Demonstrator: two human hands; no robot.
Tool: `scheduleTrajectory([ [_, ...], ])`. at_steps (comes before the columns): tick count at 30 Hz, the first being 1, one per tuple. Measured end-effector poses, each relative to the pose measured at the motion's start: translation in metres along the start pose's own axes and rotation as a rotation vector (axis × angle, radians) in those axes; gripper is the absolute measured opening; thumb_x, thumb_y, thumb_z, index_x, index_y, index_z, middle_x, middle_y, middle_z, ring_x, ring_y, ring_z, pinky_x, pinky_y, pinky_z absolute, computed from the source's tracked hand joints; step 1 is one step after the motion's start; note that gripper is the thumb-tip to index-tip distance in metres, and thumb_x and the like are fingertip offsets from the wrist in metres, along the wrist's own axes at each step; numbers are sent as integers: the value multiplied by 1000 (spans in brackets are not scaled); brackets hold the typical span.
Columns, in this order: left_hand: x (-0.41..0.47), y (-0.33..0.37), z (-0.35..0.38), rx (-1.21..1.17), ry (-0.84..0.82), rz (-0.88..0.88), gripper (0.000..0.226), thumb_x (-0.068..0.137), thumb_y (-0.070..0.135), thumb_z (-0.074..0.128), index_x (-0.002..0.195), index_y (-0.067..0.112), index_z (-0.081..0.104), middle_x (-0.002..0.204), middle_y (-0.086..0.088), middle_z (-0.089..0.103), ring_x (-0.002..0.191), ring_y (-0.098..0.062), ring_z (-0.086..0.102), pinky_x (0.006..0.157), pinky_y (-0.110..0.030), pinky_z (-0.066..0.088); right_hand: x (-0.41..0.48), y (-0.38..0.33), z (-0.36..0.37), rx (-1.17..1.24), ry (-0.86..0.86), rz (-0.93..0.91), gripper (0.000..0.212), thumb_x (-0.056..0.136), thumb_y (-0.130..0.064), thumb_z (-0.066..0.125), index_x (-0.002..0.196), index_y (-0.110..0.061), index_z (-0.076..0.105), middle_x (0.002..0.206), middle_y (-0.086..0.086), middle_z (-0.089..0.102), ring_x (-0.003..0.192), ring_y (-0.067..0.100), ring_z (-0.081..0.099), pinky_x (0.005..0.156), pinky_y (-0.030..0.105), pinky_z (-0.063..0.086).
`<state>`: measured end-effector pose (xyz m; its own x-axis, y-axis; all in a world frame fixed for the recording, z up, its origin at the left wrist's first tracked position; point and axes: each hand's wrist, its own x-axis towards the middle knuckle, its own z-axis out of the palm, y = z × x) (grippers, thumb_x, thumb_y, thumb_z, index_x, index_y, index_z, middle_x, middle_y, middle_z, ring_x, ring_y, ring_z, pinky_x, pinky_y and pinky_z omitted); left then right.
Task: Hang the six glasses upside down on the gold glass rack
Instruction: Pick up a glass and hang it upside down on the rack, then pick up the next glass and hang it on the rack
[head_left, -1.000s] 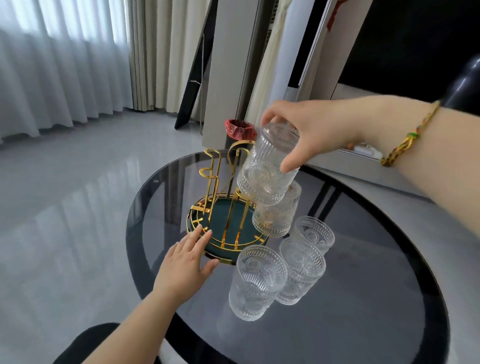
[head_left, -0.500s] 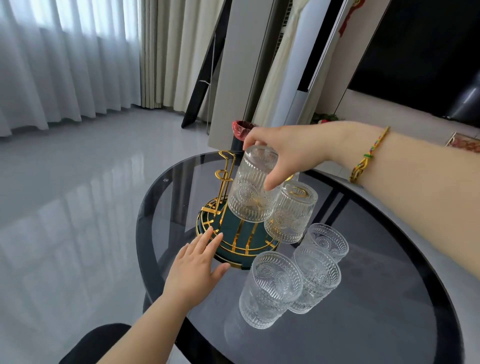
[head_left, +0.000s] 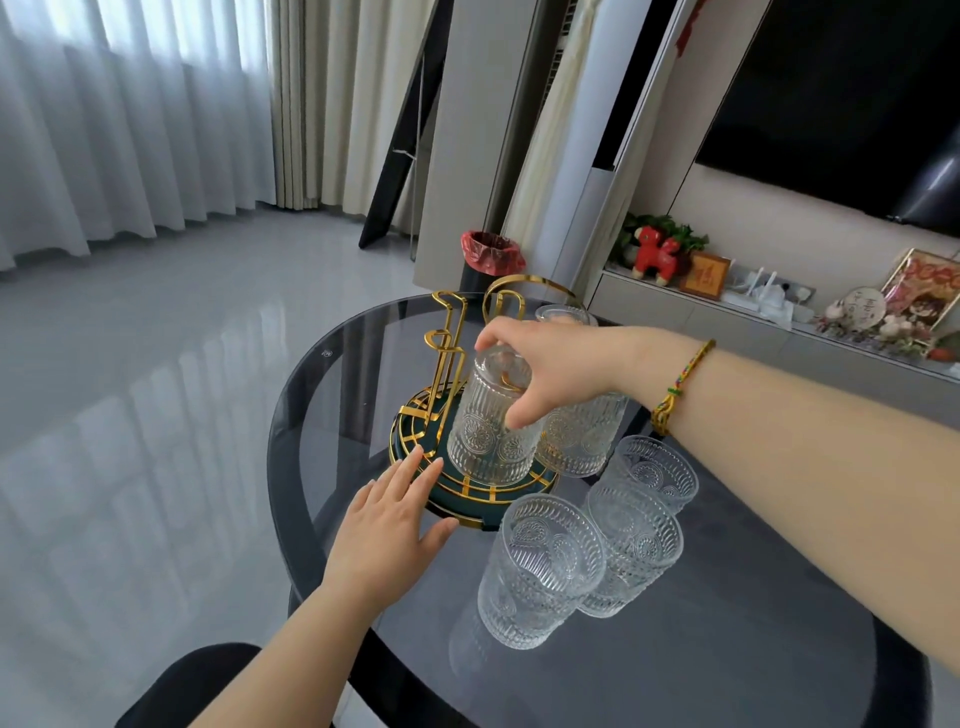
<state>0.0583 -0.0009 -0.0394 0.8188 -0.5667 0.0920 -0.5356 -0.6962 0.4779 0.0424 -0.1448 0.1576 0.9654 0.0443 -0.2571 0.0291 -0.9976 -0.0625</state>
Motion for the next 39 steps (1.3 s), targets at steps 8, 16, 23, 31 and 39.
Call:
scheduleTrajectory([
  [8,0,-1,1,-3,0,4,65,86,55,32,140,34,2,155,7,-2,142,-16,3,117,-36,7,-12,2,9,72,39,27,71,73,-33,65,131,-27,24,139,2,38,121,22,30,100,36,18],
  [16,0,-1,1,12,-2,7,64,87,54,32,140,34,2,155,5,-1,142,-17,4,117,-37,9,-26,8,16,97,257,-5,79,68,-36,68,133,-28,22,137,1,39,128,20,29,110,40,3],
  [23,-2,2,0,25,-3,8,65,87,52,33,140,32,2,155,5,-1,142,-17,6,116,-37,10,-80,38,68,527,864,44,59,70,-22,67,122,-24,40,117,-12,41,110,5,33,95,18,21],
  [31,-5,6,-1,39,30,-7,65,87,50,38,141,27,10,155,3,6,141,-19,14,114,-37,18,-95,103,173,1194,1098,646,54,78,-9,60,125,-8,33,129,16,43,104,15,42,90,29,35],
  [39,-5,8,-3,42,12,-30,63,87,45,42,140,26,15,154,4,8,141,-20,16,114,-38,18,-89,116,205,1185,615,531,83,72,-21,70,135,-20,17,139,1,38,120,11,33,101,30,29],
])
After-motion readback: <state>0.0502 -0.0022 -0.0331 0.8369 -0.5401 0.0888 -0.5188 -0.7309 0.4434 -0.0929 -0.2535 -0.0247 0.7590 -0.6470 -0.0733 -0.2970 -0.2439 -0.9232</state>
